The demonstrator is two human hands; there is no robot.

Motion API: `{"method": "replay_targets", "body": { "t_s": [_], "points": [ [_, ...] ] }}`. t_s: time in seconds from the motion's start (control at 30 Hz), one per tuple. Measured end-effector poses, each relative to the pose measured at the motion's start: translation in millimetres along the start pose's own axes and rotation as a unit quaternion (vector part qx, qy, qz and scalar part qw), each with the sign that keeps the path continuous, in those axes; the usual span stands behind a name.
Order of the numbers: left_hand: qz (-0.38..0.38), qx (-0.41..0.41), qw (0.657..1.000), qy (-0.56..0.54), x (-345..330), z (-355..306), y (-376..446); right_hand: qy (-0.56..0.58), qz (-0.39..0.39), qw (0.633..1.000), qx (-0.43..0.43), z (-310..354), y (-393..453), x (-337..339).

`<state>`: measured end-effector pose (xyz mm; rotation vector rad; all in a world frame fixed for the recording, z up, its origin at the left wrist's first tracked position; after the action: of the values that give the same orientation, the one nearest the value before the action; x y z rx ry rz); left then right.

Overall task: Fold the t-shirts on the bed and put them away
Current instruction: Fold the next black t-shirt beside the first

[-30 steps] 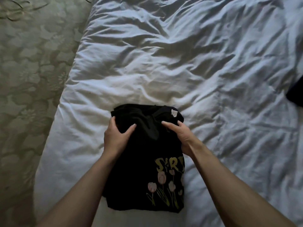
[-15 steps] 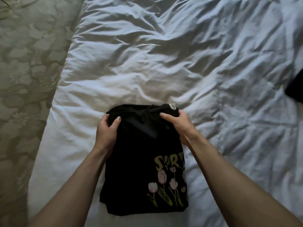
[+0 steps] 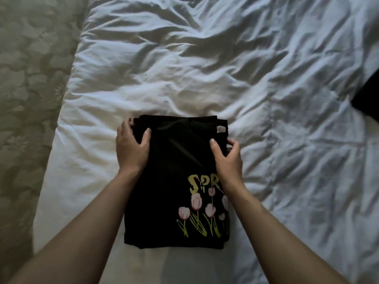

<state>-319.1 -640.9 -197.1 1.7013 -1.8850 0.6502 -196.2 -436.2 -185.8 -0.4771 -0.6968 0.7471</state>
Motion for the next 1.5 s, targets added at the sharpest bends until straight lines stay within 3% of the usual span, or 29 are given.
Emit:
{"method": "replay_targets", "body": {
  "t_s": [0.1,0.23,0.4,0.47,0.57,0.7,0.87,0.97,1.07,1.2,1.4,1.5],
  "points": [
    [-0.018,0.065,0.997,0.029,12.5,4.3,-54.3,-0.107,0.001,0.994,-0.009,-24.7,-29.5,16.2],
    [0.059,0.108,0.991,0.052,23.6,4.8,-117.6,-0.213,-0.014,0.977,-0.03,-48.7,-58.1,28.1],
    [0.091,0.164,0.977,0.1,38.2,9.4,-149.7,-0.247,0.006,0.967,-0.059,-66.7,-80.2,31.2],
    [0.092,0.165,0.98,0.053,40.4,14.7,-156.7,-0.255,0.015,0.966,-0.043,-70.1,-84.4,31.4],
    [0.059,0.147,0.987,-0.026,42.8,15.3,-159.8,-0.173,0.048,0.982,-0.062,-74.0,-85.1,30.1],
    [0.052,0.144,0.988,-0.009,41.7,16.8,-164.8,-0.198,0.042,0.978,-0.046,-78.0,-81.8,29.9],
    [0.049,0.08,0.994,0.055,23.4,15.6,-112.3,-0.199,-0.029,0.977,0.065,-41.7,-48.7,31.2],
    [0.044,-0.028,0.992,0.118,5.1,0.5,-53.3,-0.245,-0.08,0.949,0.179,1.6,-8.8,25.1],
    [0.103,-0.116,0.971,0.183,-9.6,-14.9,-3.2,-0.315,-0.013,0.917,0.246,43.3,33.1,13.3],
    [0.153,-0.119,0.961,0.198,-16.4,-14.9,27.6,-0.399,0.082,0.885,0.228,64.0,71.9,2.6],
    [0.145,-0.168,0.973,0.071,-11.9,-9.8,43.6,-0.269,0.076,0.933,0.228,61.3,73.8,8.0],
    [0.154,-0.149,0.973,0.083,-15.4,-7.4,53.3,-0.272,0.07,0.938,0.203,49.8,79.7,8.8]
  ]
}}
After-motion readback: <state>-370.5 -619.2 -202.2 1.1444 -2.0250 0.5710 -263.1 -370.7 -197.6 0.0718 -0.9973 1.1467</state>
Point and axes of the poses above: each hand's wrist, its own y-axis towards the middle knuckle, its own x-axis out of the back of the hand, z = x × y, the point moved 1 cm from there along y, towards the middle knuckle, and after that the axes turned 11 degrees about -x, right-handed, at the moved point
